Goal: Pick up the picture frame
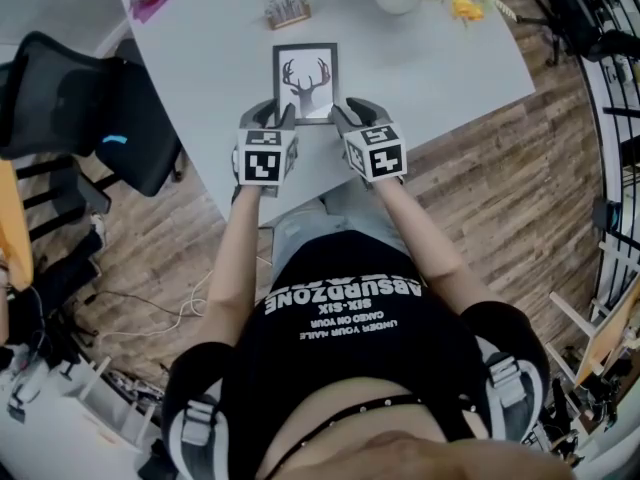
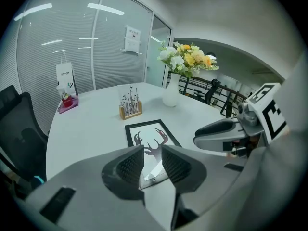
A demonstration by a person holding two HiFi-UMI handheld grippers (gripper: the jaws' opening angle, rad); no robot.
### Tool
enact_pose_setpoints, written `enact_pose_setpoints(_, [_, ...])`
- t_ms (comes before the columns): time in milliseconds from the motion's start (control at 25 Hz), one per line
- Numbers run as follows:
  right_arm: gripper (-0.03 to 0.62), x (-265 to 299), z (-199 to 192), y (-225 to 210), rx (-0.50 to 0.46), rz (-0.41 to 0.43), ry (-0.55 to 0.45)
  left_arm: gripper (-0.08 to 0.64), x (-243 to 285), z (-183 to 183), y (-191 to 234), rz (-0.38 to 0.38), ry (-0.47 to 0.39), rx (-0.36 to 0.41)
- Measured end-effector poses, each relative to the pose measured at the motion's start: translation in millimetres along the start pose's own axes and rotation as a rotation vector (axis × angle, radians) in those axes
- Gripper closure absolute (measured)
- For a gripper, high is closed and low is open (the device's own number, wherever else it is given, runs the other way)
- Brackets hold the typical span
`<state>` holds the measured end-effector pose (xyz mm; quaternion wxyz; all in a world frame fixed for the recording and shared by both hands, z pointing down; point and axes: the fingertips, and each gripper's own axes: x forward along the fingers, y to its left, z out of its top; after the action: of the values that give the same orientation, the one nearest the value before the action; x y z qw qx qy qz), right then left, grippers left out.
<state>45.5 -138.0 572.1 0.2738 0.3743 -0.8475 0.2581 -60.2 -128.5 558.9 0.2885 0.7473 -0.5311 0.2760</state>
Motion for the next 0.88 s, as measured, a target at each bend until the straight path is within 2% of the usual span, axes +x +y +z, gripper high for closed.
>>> enact_pose_setpoints(280, [0.469,26.1,-11.0,-8.3,-0.001,-0.004,0.059,0.457,25.7,-16.6,13.1,0.01,0.057,-0.028])
enact_pose_setpoints(560, [0.469,44.7,-17.6,-14.8,0.024,-0.016,0.102,0.458,43.5,-31.1,29.9,0.016,0.094,-0.088])
enact_pose_setpoints(880, [0.468,62.2,-22.4,-22.2,0.034,-0.026,0.146,0.457,64.2,-43.3,42.7,0.024,0.154,-0.111])
